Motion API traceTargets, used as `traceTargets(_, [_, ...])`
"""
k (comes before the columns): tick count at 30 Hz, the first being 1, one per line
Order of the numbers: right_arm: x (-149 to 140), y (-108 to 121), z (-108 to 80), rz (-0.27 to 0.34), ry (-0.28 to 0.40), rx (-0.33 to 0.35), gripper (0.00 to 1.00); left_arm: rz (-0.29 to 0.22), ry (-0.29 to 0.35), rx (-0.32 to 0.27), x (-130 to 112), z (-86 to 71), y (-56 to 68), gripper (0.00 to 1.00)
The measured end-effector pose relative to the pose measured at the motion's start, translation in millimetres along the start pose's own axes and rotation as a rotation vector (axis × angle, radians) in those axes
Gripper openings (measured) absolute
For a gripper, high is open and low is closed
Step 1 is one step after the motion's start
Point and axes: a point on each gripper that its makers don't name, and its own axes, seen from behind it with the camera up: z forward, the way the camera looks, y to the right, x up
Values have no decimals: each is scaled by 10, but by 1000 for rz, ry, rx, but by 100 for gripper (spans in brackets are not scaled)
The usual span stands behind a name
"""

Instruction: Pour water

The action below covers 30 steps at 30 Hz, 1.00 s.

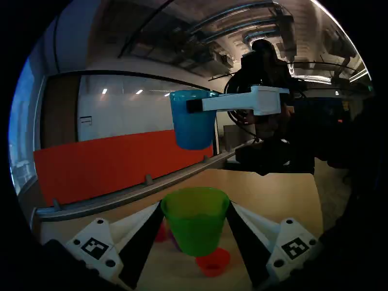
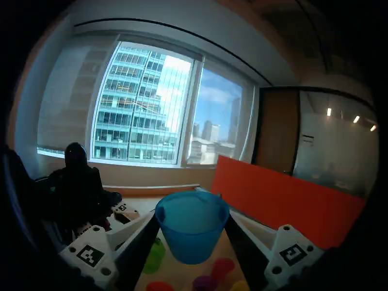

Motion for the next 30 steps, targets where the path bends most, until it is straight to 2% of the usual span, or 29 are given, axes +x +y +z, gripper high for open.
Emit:
traceTargets(12, [-142, 117, -90, 3, -14, -32, 89, 2, -14, 25, -32, -11, -122, 88])
traceTargets(30, [-567, 481, -565, 19, -51, -138, 90, 14, -57, 94, -154, -140, -430, 88])
